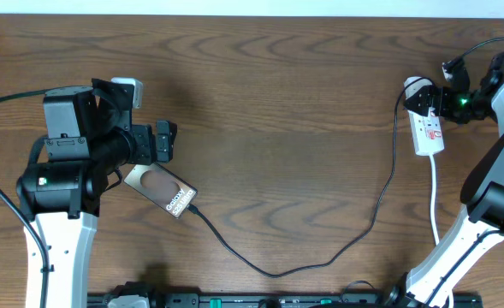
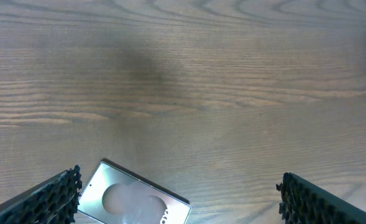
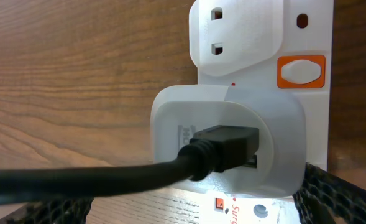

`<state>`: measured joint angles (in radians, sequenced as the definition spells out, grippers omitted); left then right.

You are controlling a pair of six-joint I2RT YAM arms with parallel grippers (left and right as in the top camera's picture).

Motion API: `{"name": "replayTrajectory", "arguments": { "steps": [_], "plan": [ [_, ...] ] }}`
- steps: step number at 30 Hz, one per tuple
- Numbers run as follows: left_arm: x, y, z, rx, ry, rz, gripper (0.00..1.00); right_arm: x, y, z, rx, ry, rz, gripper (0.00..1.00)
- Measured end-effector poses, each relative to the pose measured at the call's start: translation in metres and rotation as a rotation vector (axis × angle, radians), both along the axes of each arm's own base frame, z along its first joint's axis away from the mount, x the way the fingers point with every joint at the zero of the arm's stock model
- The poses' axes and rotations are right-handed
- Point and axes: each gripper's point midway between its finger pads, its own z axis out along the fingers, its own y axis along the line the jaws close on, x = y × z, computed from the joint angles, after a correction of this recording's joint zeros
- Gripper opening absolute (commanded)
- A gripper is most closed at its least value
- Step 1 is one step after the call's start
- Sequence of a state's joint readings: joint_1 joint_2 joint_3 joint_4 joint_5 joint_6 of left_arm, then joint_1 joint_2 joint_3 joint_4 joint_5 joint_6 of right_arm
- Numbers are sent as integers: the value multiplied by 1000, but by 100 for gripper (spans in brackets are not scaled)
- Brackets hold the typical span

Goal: Plug charger to phone and switch on socket
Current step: 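Press the orange switch beside the charger plug with the right gripper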

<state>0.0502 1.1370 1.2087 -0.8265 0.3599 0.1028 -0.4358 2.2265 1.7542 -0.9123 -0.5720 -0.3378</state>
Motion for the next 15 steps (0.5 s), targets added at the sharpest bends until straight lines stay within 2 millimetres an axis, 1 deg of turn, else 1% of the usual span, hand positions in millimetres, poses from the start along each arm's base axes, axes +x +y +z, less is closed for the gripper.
{"name": "replayTrajectory", "arguments": {
  "steps": [15],
  "plan": [
    [0, 0, 0, 0, 0, 0, 100, -1, -2, -2, 3, 50, -70, 99]
  ]
}}
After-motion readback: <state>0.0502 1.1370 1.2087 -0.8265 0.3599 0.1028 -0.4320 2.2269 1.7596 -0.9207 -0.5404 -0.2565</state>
